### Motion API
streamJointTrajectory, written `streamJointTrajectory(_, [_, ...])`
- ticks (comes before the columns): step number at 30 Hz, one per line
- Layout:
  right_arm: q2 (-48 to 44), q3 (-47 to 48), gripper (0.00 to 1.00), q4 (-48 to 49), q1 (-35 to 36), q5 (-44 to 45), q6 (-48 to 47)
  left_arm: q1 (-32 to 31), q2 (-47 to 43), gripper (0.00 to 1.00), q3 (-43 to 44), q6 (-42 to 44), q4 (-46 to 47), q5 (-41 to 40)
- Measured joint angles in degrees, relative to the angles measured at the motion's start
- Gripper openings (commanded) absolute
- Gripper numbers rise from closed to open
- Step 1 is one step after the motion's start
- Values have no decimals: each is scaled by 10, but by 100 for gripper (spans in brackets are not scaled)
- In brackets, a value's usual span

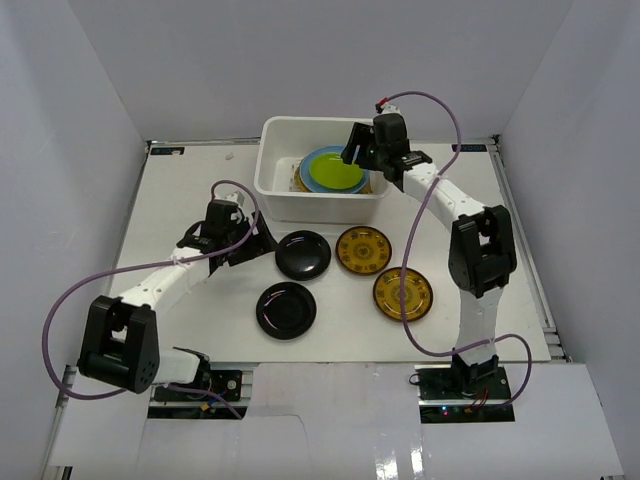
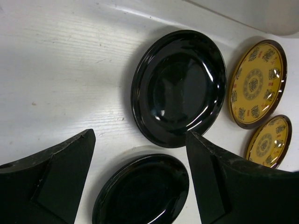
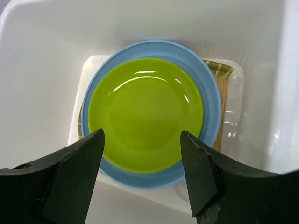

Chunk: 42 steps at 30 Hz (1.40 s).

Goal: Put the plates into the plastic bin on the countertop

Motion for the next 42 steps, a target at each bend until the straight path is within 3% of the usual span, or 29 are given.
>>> streamJointTrajectory(3, [-59,-41,61,5,0,1,-21,0,29,82,0,-15,29,14])
streamJointTrajectory(5, [-135,-103,46,13,0,1,-34,0,51,73,0,-25,46,23])
streamJointTrajectory(11, [-422,-373,38,85,0,-18,-36,-2,113,61,0,-49,80,36])
streamJointTrajectory(13, [-491,-459,38,106,0,-33,-32,-2,129,58,0,-56,88,36])
streamJointTrajectory(15, [-546,-546,57,102,-4,-47,-23,-3,143,57,0,-61,96,38])
streamJointTrajectory(17, [-585,-617,69,84,-11,-58,-18,-3,156,54,0,-66,105,42])
streamJointTrajectory(21, [-656,-714,68,26,-65,-87,-17,-3,173,51,0,-72,121,48])
streamJointTrajectory(26, [-677,-746,67,9,-160,-149,-9,-3,184,45,4,-77,136,51])
streamJointTrajectory(31, [-641,-745,63,34,-179,-194,-3,-3,195,39,6,-83,150,59])
streamJointTrajectory(32, [-628,-745,63,41,-180,-203,-3,-3,196,23,7,-85,152,60])
streamJointTrajectory(35, [-602,-743,63,45,-181,-208,-2,-3,198,0,7,-87,152,61])
streamJointTrajectory(39, [-610,-745,64,44,-183,-184,-2,-4,189,0,7,-88,155,60])
streamJointTrajectory(42, [-607,-747,54,55,-187,-186,-3,-4,157,0,-1,-88,146,49])
